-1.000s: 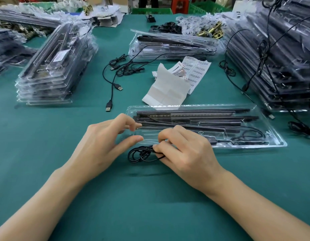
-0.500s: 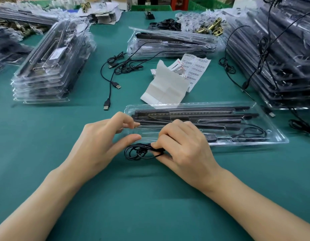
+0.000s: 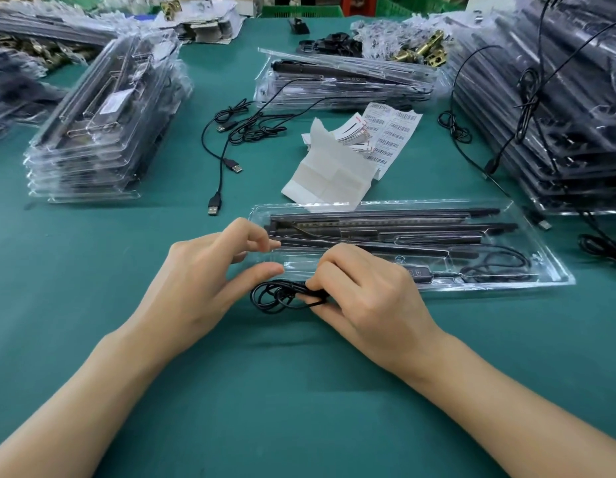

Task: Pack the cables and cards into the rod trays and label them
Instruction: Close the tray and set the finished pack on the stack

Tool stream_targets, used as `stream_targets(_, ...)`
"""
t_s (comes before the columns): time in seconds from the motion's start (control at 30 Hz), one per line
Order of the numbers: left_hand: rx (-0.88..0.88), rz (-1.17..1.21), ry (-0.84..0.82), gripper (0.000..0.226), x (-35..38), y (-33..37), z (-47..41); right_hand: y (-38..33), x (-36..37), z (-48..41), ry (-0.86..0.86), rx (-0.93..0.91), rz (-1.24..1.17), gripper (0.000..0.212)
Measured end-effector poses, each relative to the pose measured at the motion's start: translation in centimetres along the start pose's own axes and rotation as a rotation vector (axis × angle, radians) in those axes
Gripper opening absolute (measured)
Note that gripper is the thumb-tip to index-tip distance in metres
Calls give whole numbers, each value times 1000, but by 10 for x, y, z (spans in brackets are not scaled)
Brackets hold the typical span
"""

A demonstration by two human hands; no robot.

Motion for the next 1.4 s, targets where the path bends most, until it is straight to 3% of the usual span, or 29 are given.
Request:
stream_targets(0.2,44,125,-193,12,0,-4,7,-4,1,1,-38,-17,43,18)
stream_targets(0.3,39,103,-247,21,4,-8,7,-5,3,1,-43,-21,82,18)
stream_targets(0.63,20,101,-85,31,-20,-25,3,-2,2,2,-19,-7,16,16)
stream_targets(1.0,17,174,70,15,-27,-25,2,4,1,4,3,30,5,18)
stream_targets(1.17,-36,294,-44,11,-17,-36,4,10,-2,4,23,83,-47,17)
stream_targets(1.4,-79,332,-159,19,-8,-42,6,1,-6,4,54,-9,34,17)
Point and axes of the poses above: each hand's wrist, its own z-axis away from the middle knuckle, its own x-axis out of the palm, y = z × x, the point moved 10 cm from there along -z, towards the middle knuckle, and after that the axes turned 14 degrees about z, right-handed, at the moved point
